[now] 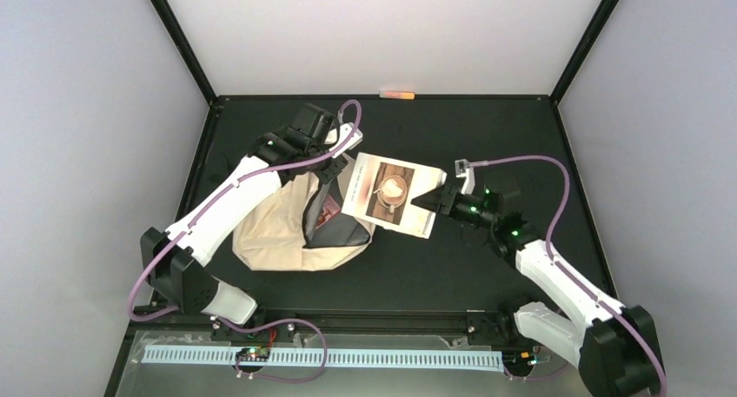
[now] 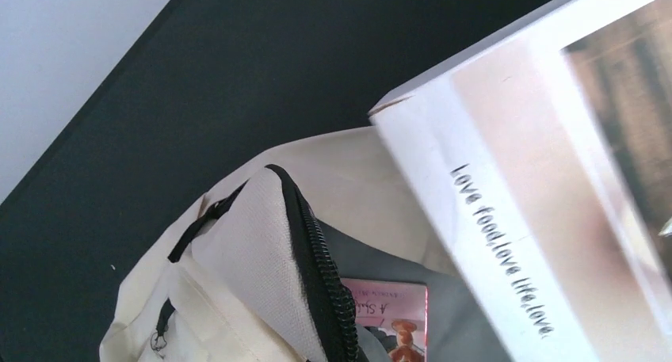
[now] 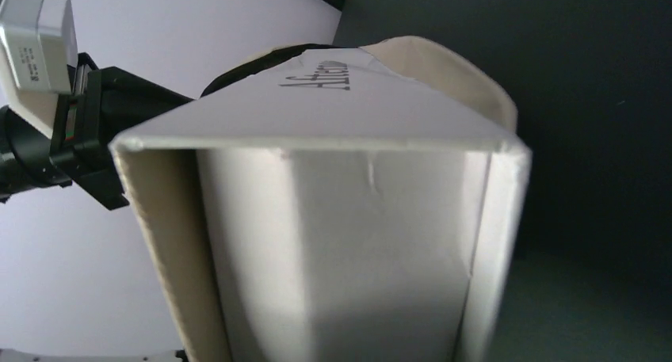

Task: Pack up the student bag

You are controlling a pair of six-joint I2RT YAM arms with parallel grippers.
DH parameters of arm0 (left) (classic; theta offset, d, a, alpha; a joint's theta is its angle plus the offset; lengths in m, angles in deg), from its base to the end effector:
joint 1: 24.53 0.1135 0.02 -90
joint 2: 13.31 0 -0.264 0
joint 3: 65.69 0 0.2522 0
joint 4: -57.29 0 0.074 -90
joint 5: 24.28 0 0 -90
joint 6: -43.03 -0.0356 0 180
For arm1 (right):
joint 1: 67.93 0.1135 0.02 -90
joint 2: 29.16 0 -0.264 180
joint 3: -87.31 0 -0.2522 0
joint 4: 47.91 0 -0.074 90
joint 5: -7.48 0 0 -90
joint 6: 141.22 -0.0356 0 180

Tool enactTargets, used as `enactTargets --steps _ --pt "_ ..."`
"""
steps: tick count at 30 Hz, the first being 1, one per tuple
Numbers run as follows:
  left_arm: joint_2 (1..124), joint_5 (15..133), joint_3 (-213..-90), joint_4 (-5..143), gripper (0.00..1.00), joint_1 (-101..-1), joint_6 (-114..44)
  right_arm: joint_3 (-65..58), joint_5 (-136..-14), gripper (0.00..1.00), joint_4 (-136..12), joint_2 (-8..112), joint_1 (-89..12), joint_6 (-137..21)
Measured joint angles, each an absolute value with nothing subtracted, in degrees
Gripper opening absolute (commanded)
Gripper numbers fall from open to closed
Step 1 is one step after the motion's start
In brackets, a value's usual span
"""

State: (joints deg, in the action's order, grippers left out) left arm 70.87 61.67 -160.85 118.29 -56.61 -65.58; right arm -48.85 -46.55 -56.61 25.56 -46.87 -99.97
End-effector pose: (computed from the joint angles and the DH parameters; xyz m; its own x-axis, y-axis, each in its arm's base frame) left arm 0.2650 -0.1631 0.3403 -0.4585 0.6631 -0.5917 0.6728 0.6940 0.2563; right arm 0.1904 0.0957 0.2470 -0.8131 0.3389 -0.4732 -0.2971 0.4574 0.8381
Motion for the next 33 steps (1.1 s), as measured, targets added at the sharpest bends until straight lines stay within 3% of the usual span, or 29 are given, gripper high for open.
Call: enactTargets --steps 9,20,25,33 --pt "68.86 64.4 -161.01 121.11 0.01 -56.58 -65.55 -45.76 -49.33 0.12 -39.5 44.05 -34.41 -109.11" --pt "64.42 68.84 -161.09 122.99 0.02 -56.5 -65.6 -35.01 -52.41 0.16 -32.04 65.82 -29.95 -113.07" --pt "64.2 70.94 -161.18 122.1 0.02 -56.5 -65.58 -21.72 -55.08 0.27 -31.54 76.96 -25.47 -114.31" --pt "64.16 70.78 -163.37 122.14 0.01 -56.48 -65.62 -8.19 -57.0 0.73 -32.59 90.65 -18.41 -116.54"
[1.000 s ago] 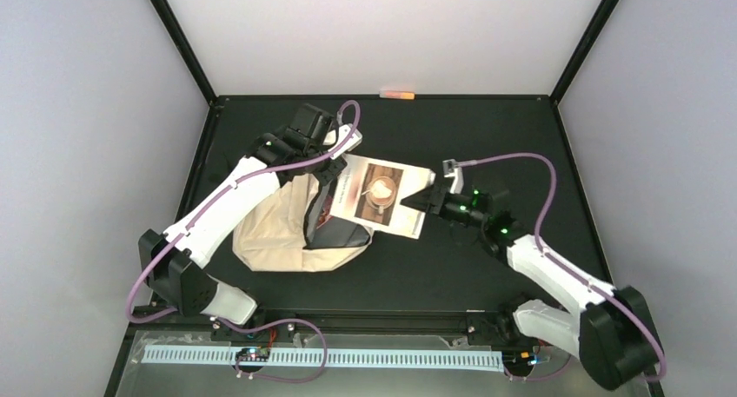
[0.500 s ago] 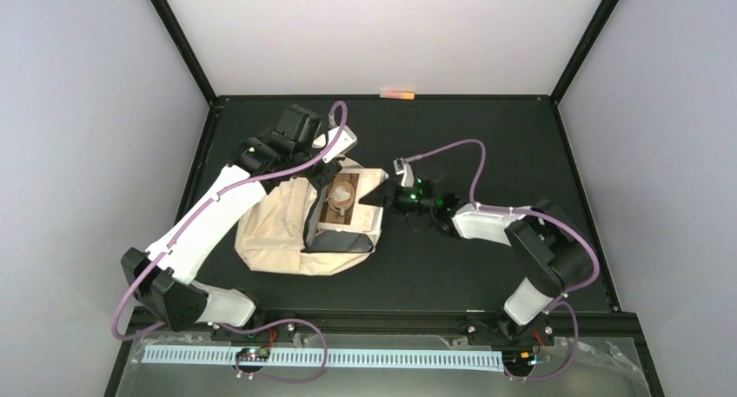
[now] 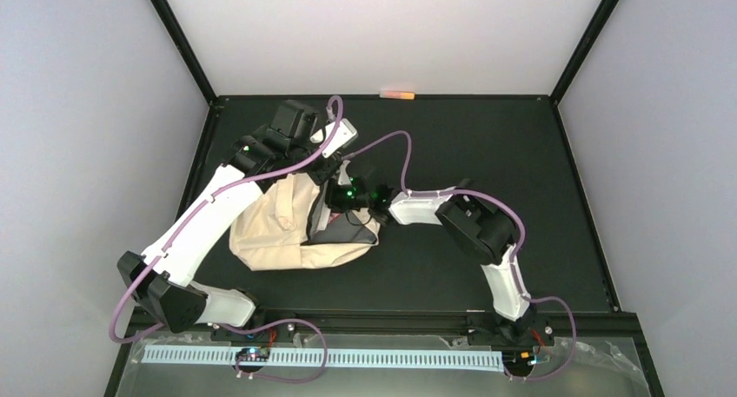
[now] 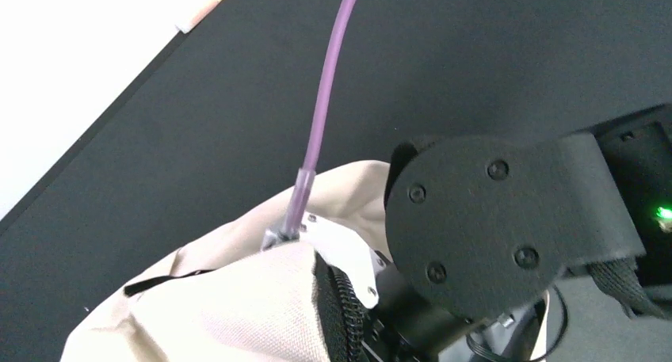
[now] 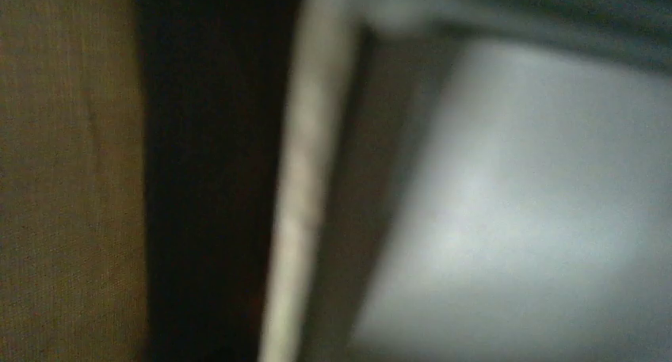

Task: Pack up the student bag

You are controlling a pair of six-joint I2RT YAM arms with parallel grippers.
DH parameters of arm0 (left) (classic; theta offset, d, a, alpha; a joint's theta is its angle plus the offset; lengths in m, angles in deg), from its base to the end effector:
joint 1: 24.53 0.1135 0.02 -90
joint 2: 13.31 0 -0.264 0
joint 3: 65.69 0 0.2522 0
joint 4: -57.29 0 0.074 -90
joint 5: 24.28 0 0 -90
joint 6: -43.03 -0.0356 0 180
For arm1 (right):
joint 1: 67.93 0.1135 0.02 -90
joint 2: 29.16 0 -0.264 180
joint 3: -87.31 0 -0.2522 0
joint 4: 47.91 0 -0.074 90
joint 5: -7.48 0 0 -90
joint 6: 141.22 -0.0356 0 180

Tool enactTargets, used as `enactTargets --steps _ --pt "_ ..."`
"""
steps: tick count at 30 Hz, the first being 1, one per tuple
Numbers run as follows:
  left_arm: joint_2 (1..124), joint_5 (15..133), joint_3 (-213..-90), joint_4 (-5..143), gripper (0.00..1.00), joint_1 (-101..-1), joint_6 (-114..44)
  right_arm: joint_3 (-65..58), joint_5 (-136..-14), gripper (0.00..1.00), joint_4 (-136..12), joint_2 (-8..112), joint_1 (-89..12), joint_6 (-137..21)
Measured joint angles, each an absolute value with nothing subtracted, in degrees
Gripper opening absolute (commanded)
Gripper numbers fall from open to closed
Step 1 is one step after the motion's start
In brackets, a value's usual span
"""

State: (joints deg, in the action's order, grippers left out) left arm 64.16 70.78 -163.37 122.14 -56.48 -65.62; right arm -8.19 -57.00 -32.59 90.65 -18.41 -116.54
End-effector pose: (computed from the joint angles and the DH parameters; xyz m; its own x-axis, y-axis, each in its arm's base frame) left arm 0.2336 -0.1494 0.3814 -0.3793 0.6120 -0.6940 0.7405 0.6505 0.1688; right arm 0.2849 0.3574 0.1605 -0.9552 0.1439 -0.2586 -0.1947 0.3523 0.9154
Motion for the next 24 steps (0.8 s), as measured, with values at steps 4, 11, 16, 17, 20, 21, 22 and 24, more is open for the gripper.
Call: enactTargets --steps 4,11,16,17,20,21,22,24 --pt "63.85 70.04 -163.43 122.14 0.02 -55.93 -65.97 -7.67 -58.35 0.94 -40.35 88.68 -17.25 -109.77" --pt "62.87 69.89 -163.43 122.14 0.02 -52.98 -66.17 -10.77 -62.03 1.0 -58.14 75.63 -17.6 -93.94" --pt "62.67 70.04 -163.41 122.16 0.02 -52.04 -66.21 -15.14 -66.4 1.0 -66.73 64.2 -17.73 -86.03" --pt "62.59 70.21 -163.41 122.16 0.02 -51.97 -66.28 -16.17 -67.73 1.0 -68.54 62.17 -17.86 -84.67" --pt "62.37 70.39 -163.3 122.29 0.02 -51.95 -66.41 -17.83 -72.69 1.0 -73.75 59.0 -18.12 -81.22" --pt "62.37 70.43 -163.3 122.29 0.02 -51.97 -66.41 -18.03 -75.32 1.0 -75.82 58.67 -17.97 -79.89" --pt "62.37 70.46 -163.3 122.31 0.02 -51.97 -66.41 -18.12 -78.0 1.0 -77.68 58.69 -17.67 -78.66" --pt "62.37 70.48 -163.28 122.38 0.02 -51.95 -66.41 -18.12 -83.12 1.0 -80.52 59.61 -16.49 -76.41"
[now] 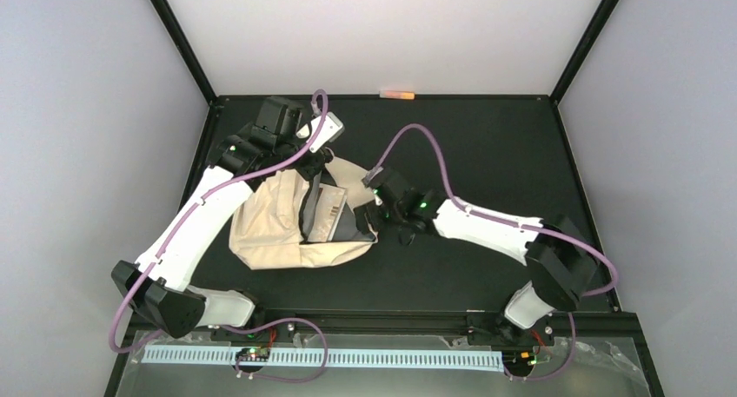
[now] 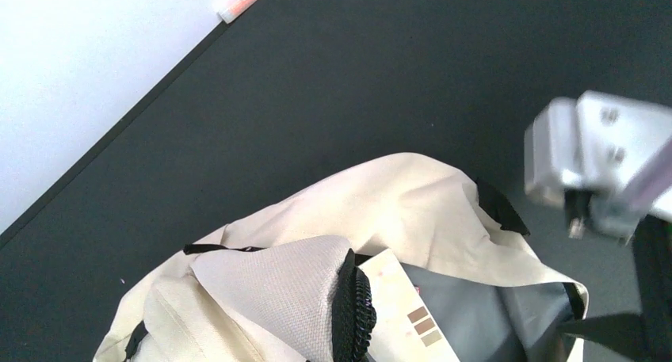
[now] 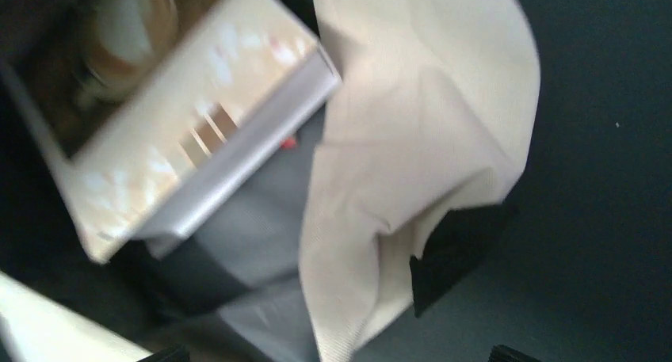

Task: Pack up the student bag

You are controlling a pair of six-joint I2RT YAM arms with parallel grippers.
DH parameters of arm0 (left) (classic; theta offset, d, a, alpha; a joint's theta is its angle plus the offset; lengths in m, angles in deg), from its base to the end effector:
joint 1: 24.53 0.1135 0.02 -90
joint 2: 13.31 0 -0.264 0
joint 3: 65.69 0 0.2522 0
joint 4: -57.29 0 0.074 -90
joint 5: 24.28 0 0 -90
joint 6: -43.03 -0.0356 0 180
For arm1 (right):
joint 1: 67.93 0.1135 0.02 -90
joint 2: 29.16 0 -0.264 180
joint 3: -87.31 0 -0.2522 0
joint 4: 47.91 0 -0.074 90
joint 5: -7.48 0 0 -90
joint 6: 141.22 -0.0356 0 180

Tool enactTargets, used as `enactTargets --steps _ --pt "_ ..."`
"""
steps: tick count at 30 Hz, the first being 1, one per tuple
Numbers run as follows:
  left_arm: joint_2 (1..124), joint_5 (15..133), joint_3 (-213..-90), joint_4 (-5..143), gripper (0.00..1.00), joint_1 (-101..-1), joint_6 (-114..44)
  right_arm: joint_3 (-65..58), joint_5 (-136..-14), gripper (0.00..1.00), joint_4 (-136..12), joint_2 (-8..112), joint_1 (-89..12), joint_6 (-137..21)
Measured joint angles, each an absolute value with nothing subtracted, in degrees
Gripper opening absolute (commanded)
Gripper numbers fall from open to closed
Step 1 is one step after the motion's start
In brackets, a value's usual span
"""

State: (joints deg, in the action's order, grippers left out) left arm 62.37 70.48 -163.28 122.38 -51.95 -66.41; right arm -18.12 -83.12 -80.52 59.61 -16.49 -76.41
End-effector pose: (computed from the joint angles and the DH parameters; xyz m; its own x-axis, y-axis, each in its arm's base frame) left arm 0.2370 -0.1263 0.3885 -0.4022 0.5823 -0.7065 0.6856 0.7030 0.1891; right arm 0.2084 0.2608 0.2357 -0.7421 -0.2482 -0.6226 -0.5101 0.8117 0.2844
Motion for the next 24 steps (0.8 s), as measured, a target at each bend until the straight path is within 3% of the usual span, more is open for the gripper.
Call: enactTargets --steps 4,8,13,15,16,24 --pt "61.52 70.65 -162.84 122.53 0.02 -51.95 -66.39 -16.15 -91.93 0.98 -85.29 65.77 -11.74 -70.84" --pt "60.18 70.96 -162.67 123.1 0.02 -51.91 -66.39 -8.15 -97.76 0.85 -88.5 75.08 -10.17 -66.05" --pt "59.24 70.91 -161.84 123.5 0.02 -51.91 -66.76 -3.47 -103.88 0.34 -89.42 80.53 -10.37 -63.32" --pt "58.35 70.91 -160.66 123.56 0.02 -51.91 -67.35 -3.67 -105.59 0.07 -90.07 80.57 -10.41 -63.41" --pt "57.87 70.94 -160.13 123.71 0.01 -51.91 -67.65 -3.91 -106.31 0.02 -90.14 80.13 -10.43 -63.67" --pt "54.11 75.55 -156.55 128.09 0.01 -52.04 -71.96 -10.75 -106.96 0.01 -87.28 69.6 -13.32 -66.75"
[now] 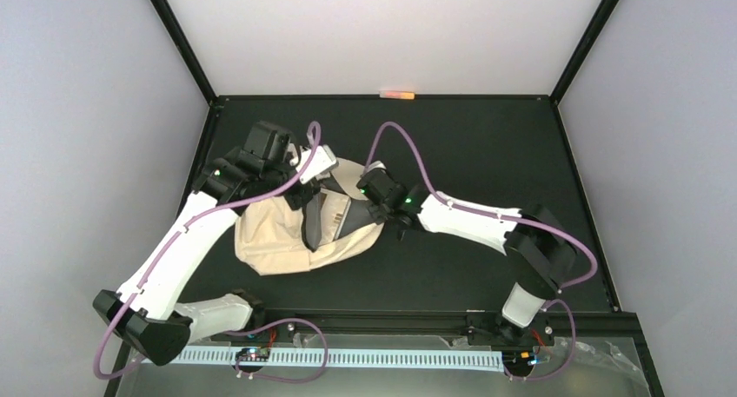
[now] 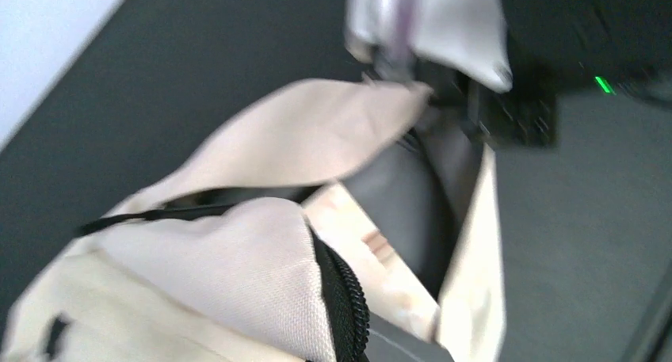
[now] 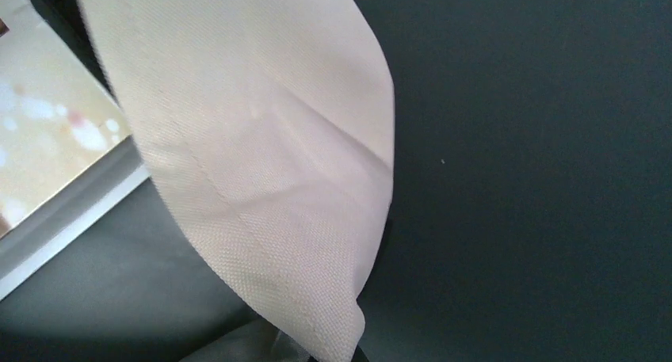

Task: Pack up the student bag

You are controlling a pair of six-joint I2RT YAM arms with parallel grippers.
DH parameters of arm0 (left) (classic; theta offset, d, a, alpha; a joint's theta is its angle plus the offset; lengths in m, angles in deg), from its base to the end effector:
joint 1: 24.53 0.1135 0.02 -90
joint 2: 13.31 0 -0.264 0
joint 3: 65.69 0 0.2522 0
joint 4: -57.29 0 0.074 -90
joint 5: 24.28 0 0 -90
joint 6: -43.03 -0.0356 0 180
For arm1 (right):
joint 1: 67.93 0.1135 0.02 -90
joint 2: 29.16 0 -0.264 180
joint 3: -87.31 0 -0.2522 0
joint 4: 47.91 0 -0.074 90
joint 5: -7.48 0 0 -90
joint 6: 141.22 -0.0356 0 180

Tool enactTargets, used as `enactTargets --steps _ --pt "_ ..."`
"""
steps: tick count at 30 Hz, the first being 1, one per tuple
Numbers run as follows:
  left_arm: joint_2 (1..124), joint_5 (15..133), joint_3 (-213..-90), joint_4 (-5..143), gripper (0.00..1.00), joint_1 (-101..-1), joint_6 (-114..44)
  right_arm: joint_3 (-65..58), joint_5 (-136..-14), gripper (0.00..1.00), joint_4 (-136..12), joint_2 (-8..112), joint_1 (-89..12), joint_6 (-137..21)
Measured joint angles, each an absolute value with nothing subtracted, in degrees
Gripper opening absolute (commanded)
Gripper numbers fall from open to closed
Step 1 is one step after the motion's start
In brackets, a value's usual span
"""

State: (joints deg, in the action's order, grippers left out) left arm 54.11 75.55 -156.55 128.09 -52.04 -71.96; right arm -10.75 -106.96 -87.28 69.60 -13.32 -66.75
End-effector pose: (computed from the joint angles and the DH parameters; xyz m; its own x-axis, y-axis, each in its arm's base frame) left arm 0.1958 -0.1088 0.3773 -0.3558 0.6546 -0.6670 0.7811 0.6001 0.1723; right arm 0.2210 0.2856 0.2130 -0.6266 -0.4612 -0.6282 -0.4578 0.8702 -0.1822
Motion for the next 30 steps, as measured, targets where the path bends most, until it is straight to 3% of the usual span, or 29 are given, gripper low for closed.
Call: enactTargets --steps 1,2,3,4,9,14,23,30 --pt "53.3 76.84 -155.21 128.94 0.04 -52.5 -72.64 -12.13 -106.44 0.01 -86.58 68.2 -13.91 -67.23" --pt "52.62 77.95 -153.9 129.51 0.14 -53.26 -73.31 -13.94 -105.63 0.01 -85.7 66.71 -14.5 -68.02" --pt "51.83 78.8 -151.96 129.77 0.33 -54.95 -73.99 -15.25 -104.91 0.01 -85.18 65.62 -14.85 -68.57" --pt "51.44 79.55 -150.4 130.03 0.45 -56.69 -74.65 -16.65 -104.1 0.01 -84.65 64.46 -15.09 -69.37" --pt "51.9 82.94 -142.97 131.41 0.96 -68.23 -75.87 -19.54 -101.04 0.01 -83.08 61.62 -15.33 -71.84" --pt "52.09 84.05 -140.2 131.82 0.99 -74.7 -76.64 -21.72 -99.49 0.01 -82.21 58.36 -16.31 -73.9" --pt "50.19 80.38 -140.37 131.63 0.99 -75.43 -74.49 -22.36 -98.79 0.01 -81.55 53.47 -17.03 -74.49" --pt "47.44 78.76 -144.88 131.06 0.99 -64.08 -70.78 -22.36 -98.79 0.01 -81.42 52.72 -17.12 -74.51"
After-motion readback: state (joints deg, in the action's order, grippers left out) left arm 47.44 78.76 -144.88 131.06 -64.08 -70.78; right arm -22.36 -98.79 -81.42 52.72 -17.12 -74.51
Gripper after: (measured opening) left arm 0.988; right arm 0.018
